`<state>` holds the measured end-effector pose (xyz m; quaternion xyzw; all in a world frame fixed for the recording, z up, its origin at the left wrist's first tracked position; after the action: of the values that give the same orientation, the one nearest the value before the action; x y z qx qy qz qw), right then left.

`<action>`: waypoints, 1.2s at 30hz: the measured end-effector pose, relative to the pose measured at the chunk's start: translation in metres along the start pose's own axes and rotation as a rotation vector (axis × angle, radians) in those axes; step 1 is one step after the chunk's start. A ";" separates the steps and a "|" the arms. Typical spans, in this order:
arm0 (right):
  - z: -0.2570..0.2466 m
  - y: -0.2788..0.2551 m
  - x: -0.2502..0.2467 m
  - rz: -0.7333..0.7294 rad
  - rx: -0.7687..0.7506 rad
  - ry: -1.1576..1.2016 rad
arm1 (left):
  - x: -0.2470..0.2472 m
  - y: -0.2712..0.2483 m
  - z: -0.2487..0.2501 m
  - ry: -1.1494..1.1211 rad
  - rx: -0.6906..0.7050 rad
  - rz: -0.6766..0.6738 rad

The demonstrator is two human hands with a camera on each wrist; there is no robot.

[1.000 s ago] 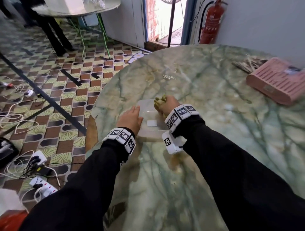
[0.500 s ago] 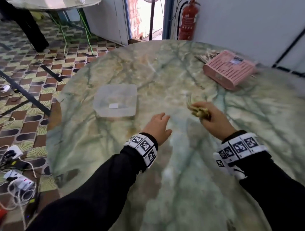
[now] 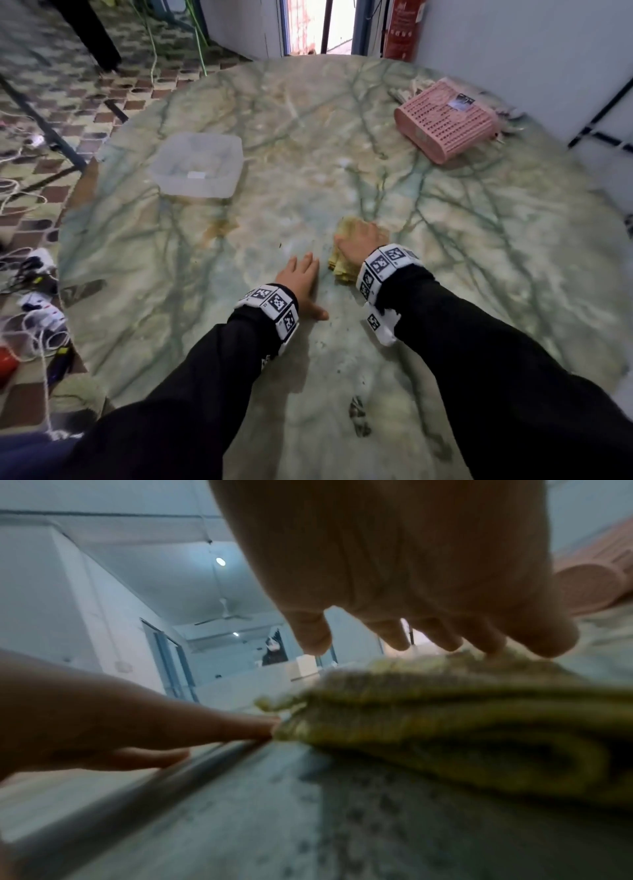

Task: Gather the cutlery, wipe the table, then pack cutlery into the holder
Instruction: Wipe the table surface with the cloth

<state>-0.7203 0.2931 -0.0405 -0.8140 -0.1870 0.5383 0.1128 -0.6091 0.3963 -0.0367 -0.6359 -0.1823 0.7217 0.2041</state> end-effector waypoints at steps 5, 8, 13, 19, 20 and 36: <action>0.008 0.001 0.030 -0.084 -0.032 -0.164 | 0.002 0.002 -0.001 -0.001 -0.002 0.014; 0.020 -0.021 0.031 -0.190 -0.162 -0.242 | 0.002 0.004 -0.001 0.005 0.001 0.015; 0.087 -0.090 0.017 -0.411 -0.452 -0.461 | 0.001 0.003 -0.001 -0.032 -0.015 0.006; 0.193 -0.070 -0.056 -0.543 -0.353 -0.380 | -0.006 0.007 0.010 -0.069 -0.145 -0.049; 0.207 -0.052 -0.071 -0.486 -0.314 -0.342 | -0.008 0.009 0.018 -0.077 -0.170 -0.051; 0.277 -0.060 -0.088 -0.618 -0.887 -0.747 | -0.024 0.071 0.228 -0.377 -0.240 0.179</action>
<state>-1.0161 0.3049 -0.0538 -0.4503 -0.6428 0.5995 -0.1567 -0.8374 0.3227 -0.0246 -0.5232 -0.2447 0.8160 0.0246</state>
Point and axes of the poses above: each hand's wrist, its own y-axis towards the middle knuckle, its own x-axis out of the palm, z = x × y, the point moved 5 cm from there along y, towards the middle knuckle, and after that the axes turned 7 degrees about y, right-handed, at the moved point
